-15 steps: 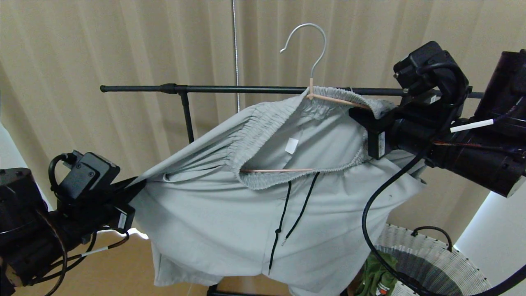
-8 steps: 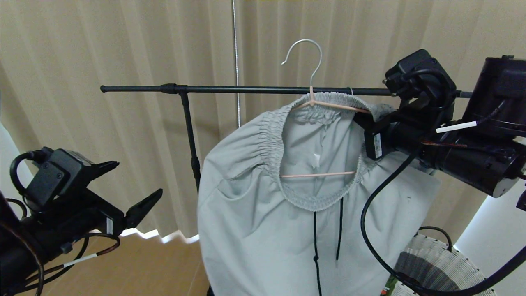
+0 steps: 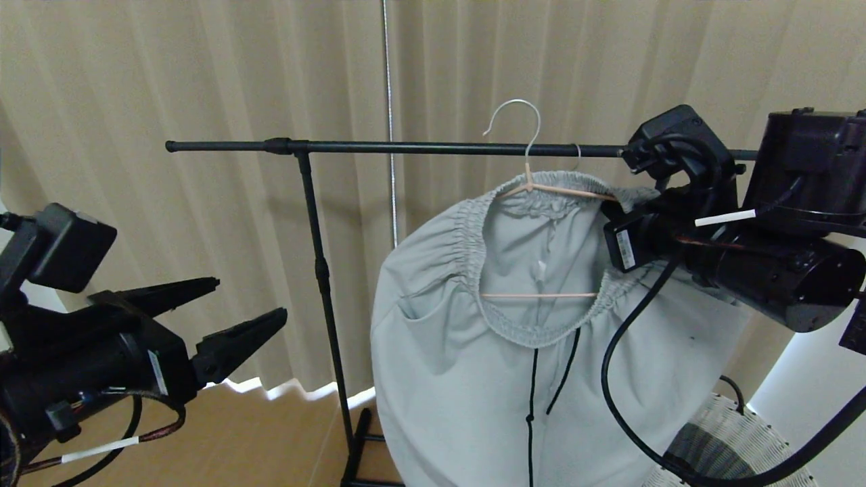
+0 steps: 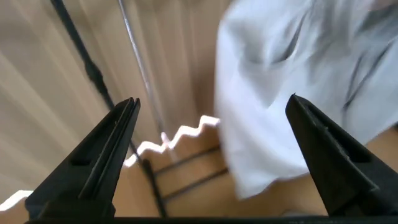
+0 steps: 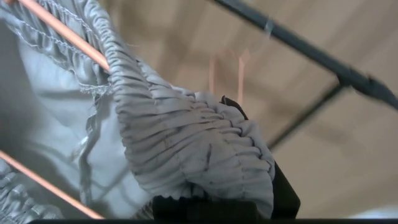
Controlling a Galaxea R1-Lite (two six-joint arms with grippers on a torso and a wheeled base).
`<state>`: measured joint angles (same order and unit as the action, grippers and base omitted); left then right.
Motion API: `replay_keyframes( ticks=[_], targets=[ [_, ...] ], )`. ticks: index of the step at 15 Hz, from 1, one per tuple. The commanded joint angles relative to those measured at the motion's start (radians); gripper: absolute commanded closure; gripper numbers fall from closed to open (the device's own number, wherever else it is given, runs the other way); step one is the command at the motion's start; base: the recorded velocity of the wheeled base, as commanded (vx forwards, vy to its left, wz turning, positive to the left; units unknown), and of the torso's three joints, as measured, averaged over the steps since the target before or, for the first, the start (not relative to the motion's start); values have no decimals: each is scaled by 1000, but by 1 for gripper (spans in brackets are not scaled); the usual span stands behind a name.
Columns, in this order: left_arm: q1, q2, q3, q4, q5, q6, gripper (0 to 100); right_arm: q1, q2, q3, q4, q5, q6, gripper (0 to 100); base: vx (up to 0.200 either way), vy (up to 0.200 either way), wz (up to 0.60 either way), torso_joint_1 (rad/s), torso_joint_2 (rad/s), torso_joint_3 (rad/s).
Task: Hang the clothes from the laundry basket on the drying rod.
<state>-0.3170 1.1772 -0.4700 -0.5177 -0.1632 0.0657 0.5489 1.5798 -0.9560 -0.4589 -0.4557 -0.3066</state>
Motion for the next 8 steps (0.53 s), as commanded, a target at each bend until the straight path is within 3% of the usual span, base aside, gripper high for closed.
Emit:
replay_keyframes(
  ticks=[1, 4, 8],
  targets=[
    [26, -51, 85, -56, 1, 9, 0, 0, 14, 20, 5, -32, 1, 100, 0, 0, 0, 0, 0, 0],
    [26, -99, 188, -188, -2, 46, 0, 0, 31, 13, 0, -100, 20, 100, 0, 0, 0, 0, 0, 0],
    [26, -107, 202, -193, -2, 72, 0, 0, 31, 11, -24, -146, 64, 100, 0, 0, 0, 0, 0, 0]
  ],
)
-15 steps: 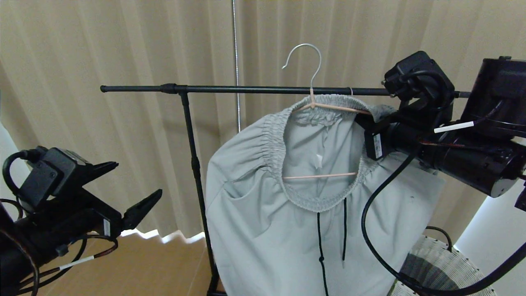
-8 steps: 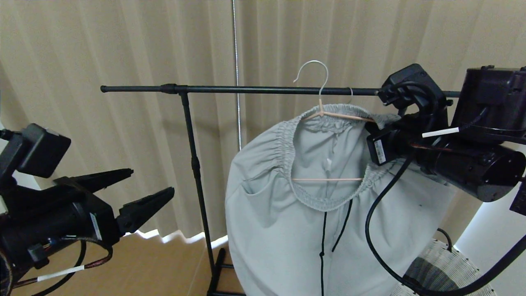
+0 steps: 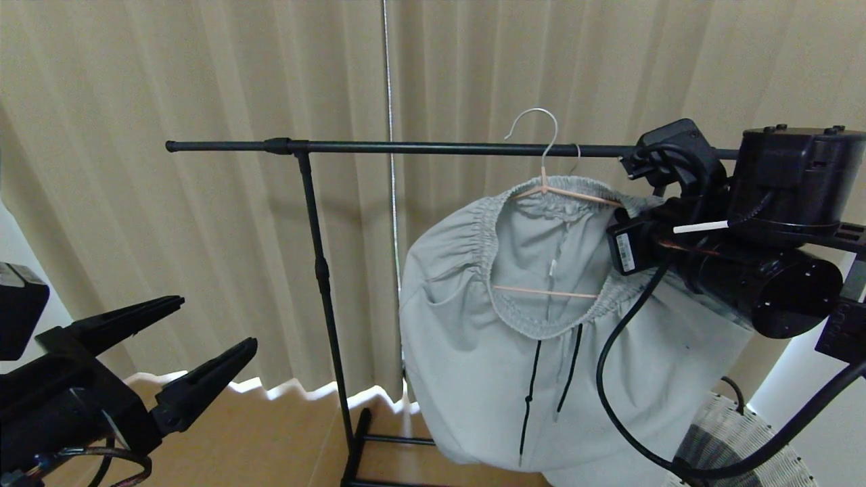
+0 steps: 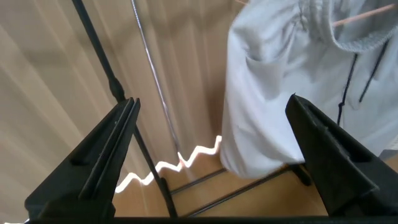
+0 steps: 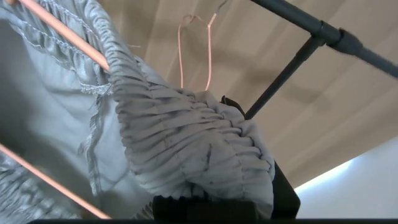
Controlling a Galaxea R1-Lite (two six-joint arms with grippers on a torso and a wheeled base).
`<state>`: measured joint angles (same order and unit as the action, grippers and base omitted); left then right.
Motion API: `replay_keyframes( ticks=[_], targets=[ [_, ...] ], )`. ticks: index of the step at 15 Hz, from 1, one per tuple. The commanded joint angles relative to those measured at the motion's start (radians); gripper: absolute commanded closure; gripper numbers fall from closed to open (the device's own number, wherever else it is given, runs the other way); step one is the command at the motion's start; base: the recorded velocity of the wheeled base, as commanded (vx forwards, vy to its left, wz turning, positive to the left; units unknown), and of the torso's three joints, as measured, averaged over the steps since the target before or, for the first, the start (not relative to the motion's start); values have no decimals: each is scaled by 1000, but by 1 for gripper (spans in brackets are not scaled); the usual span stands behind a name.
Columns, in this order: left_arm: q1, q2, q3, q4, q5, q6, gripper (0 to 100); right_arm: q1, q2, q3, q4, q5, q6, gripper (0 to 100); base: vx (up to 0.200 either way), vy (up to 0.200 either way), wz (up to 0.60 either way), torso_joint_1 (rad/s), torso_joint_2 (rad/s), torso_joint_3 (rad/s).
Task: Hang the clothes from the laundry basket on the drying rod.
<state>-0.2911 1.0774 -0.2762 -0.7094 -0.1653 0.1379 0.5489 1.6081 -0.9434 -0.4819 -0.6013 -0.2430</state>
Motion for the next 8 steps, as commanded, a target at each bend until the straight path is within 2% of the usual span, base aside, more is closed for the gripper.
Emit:
replay_keyframes(
  ticks=[1, 3, 8],
  targets=[
    [0, -7, 8, -1, 0, 0, 0, 0, 1, 0, -9, -3, 1, 100, 0, 0, 0, 0, 0, 0],
    [-2, -8, 9, -1, 0, 0, 0, 2, 3, 0, -12, -6, 1, 100, 0, 0, 0, 0, 0, 0],
    [-2, -16, 9, -1, 0, 3, 0, 2, 6, -3, -12, -8, -1, 100, 200, 0, 0, -1, 2, 6]
  ],
)
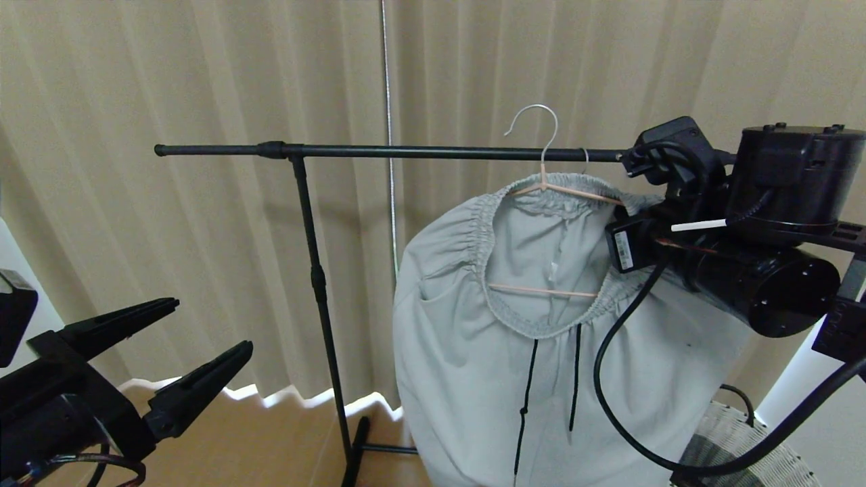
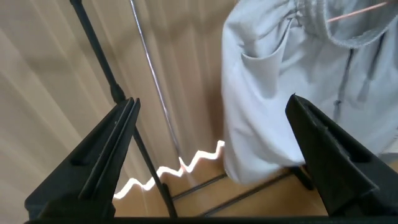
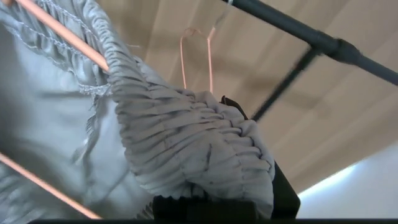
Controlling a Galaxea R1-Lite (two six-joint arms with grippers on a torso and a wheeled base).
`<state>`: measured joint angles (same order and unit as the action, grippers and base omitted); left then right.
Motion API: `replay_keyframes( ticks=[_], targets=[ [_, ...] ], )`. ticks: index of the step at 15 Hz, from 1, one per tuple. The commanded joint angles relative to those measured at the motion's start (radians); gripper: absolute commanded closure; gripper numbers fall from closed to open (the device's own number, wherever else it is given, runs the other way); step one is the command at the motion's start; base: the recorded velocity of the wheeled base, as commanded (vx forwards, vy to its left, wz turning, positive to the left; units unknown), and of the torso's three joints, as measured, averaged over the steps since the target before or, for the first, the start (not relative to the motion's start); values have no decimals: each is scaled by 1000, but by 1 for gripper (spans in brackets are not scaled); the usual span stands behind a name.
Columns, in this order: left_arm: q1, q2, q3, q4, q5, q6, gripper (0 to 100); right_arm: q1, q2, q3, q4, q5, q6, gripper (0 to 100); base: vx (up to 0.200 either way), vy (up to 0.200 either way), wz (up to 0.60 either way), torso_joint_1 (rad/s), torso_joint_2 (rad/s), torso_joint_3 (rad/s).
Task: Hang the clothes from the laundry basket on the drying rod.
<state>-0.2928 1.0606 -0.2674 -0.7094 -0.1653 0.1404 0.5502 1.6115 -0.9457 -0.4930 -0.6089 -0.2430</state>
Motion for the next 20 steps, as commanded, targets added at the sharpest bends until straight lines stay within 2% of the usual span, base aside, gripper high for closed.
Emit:
replay_keyframes(
  ticks=[1, 7, 8, 11, 13, 18, 20],
  targets=[
    [1, -1, 2, -1, 0, 2, 0, 0, 4, -2, -1, -2, -2, 100, 200, 0, 0, 12, 2, -2],
    [0, -14, 11, -1, 0, 5, 0, -1, 39, -13, -1, -6, -2, 100, 200, 0, 0, 5, 1, 1],
    [0, -16, 13, -1, -2, 7, 0, -1, 51, -21, -1, -22, -2, 100, 0, 0, 0, 0, 0, 0],
    [-2, -27, 20, -2, -2, 11, 0, -1, 94, -42, -1, -118, -2, 100, 0, 0, 0, 0, 0, 0],
    [-2, -27, 19, -2, -2, 11, 0, -1, 123, -64, -1, -147, -2, 100, 0, 0, 0, 0, 0, 0],
    [-2, -28, 17, -2, -2, 10, 0, -1, 252, -196, -1, -278, -2, 100, 0, 0, 0, 0, 0, 0],
    [0, -39, 19, -2, -2, 8, 0, -1, 295, -222, -1, -295, -2, 100, 0, 0, 0, 0, 0, 0]
  ],
)
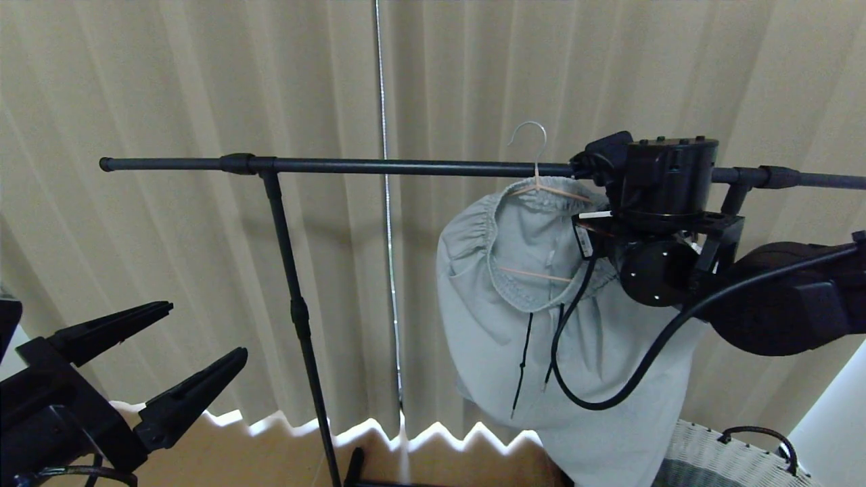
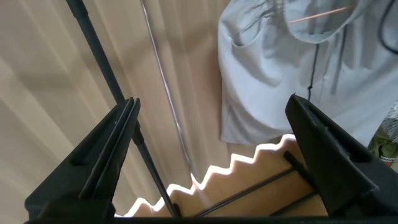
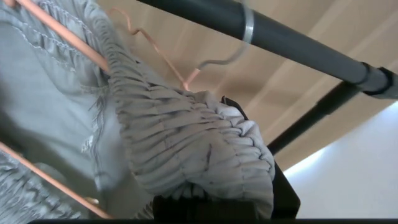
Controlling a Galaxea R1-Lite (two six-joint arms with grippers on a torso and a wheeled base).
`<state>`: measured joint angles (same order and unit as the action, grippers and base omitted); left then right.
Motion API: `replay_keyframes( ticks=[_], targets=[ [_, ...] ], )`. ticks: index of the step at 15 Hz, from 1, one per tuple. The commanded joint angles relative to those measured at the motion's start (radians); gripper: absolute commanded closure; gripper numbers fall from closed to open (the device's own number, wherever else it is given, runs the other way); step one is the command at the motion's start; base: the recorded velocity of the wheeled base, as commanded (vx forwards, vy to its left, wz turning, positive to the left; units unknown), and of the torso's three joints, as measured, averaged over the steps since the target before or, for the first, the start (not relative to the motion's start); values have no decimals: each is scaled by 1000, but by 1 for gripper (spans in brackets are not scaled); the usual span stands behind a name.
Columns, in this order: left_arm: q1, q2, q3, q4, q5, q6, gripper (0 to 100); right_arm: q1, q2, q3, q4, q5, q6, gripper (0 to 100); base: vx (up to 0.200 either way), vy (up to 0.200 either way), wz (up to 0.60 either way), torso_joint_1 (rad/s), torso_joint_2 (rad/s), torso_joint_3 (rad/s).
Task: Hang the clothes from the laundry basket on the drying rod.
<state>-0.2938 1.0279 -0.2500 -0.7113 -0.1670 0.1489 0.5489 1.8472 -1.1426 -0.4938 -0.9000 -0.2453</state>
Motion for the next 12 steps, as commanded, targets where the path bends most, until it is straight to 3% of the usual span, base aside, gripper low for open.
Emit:
replay_keyframes(
  ticks=[1, 12],
  targets=[
    [1, -12, 1, 0, 0, -2, 0, 0, 81, -40, 0, -5, 0, 100, 0, 0, 0, 0, 0, 0],
    [-1, -37, 8, 0, -2, 0, 0, 0, 153, -108, 0, -16, 1, 100, 0, 0, 0, 0, 0, 0]
  ],
)
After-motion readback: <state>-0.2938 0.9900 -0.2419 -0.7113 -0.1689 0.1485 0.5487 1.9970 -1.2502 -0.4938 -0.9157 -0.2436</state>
